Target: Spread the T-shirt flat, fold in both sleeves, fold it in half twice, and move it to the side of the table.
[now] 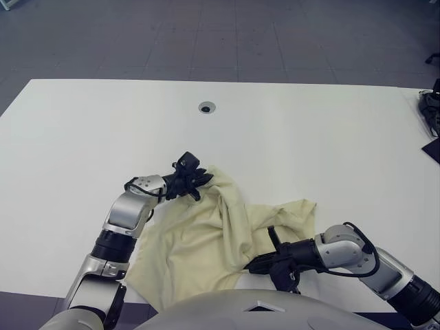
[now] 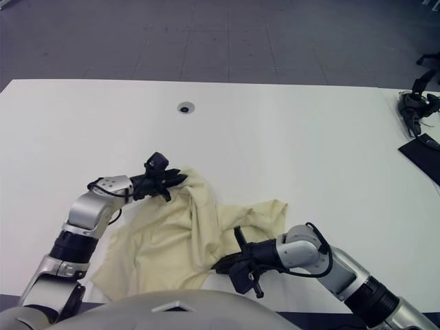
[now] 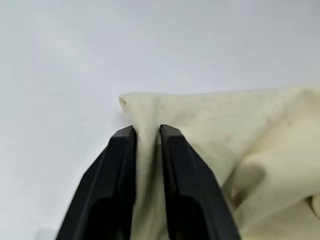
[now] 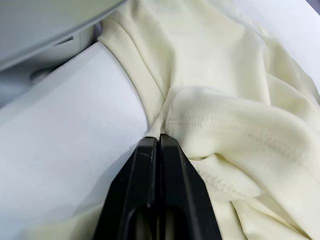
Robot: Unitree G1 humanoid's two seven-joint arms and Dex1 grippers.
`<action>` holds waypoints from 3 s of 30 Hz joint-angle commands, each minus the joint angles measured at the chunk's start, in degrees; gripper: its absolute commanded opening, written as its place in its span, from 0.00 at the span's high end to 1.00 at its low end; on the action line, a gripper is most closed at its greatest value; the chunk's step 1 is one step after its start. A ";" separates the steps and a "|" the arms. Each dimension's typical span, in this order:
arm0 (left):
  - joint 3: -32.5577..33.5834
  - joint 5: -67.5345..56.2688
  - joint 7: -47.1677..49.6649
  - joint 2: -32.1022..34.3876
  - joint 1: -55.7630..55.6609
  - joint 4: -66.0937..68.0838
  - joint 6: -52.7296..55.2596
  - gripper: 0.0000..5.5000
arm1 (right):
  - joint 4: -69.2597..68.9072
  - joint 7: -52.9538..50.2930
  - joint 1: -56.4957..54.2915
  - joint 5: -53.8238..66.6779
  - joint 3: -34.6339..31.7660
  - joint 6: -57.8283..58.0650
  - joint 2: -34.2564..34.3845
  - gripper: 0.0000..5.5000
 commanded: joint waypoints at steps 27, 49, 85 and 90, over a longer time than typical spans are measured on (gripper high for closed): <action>14.69 -11.29 -4.02 6.27 11.72 -30.29 -8.22 1.00 | 10.19 2.48 -12.36 20.42 -26.12 10.28 -0.67 1.00; 2.35 17.08 -9.45 20.93 42.03 -35.42 -39.33 1.00 | 9.40 4.36 -7.01 17.83 -27.28 10.60 -0.59 1.00; -2.14 9.95 -7.99 18.78 36.57 -30.08 -27.23 0.05 | 4.66 8.48 -3.98 25.35 -29.92 15.40 0.29 1.00; -1.32 7.44 -7.88 17.93 36.80 -31.35 -26.17 0.20 | 5.24 8.68 -4.23 24.61 -29.63 14.95 0.62 1.00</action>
